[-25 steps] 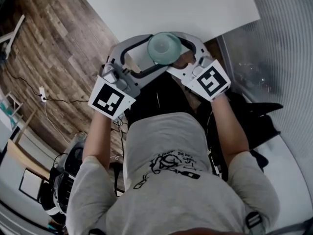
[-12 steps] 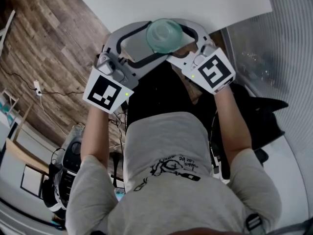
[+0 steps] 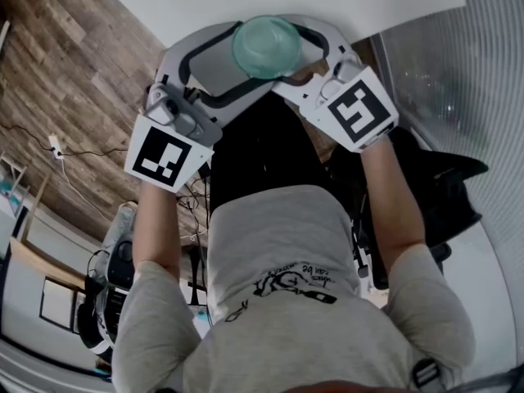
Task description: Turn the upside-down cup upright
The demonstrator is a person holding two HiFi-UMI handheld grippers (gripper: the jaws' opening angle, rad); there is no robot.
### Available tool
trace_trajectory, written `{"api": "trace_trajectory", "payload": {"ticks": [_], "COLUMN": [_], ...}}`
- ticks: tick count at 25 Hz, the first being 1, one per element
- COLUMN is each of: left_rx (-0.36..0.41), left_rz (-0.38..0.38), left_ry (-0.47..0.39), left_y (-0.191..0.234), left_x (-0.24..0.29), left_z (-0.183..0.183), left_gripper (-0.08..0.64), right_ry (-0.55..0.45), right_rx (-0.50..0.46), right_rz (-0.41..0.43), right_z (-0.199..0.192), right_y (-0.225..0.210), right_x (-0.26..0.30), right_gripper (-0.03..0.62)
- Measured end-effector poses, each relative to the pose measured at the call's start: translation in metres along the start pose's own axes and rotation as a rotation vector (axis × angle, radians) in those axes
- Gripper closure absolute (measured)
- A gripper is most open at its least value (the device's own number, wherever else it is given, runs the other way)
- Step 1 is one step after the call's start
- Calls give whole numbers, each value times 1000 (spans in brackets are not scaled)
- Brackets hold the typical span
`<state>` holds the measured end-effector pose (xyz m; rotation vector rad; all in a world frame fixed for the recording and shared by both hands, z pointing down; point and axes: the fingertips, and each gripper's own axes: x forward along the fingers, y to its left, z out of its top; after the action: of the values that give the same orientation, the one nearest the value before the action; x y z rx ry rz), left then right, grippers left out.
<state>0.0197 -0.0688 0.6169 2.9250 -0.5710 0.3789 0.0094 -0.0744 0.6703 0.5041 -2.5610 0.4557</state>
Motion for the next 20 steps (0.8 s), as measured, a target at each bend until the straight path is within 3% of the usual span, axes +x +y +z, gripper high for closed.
{"api": "trace_trajectory", "payload": {"ticks": [20], "left_rx": [-3], "left_rz": [16], "left_ry": [3], "left_y": [-2], "left_x": [3], "left_z": [-10], "left_gripper": [244], "right_ry": [12], "right_rx": [-5], "right_rz": [15], "right_z": [-8], "right_y": [2], "right_x": [5], "right_gripper": [241]}}
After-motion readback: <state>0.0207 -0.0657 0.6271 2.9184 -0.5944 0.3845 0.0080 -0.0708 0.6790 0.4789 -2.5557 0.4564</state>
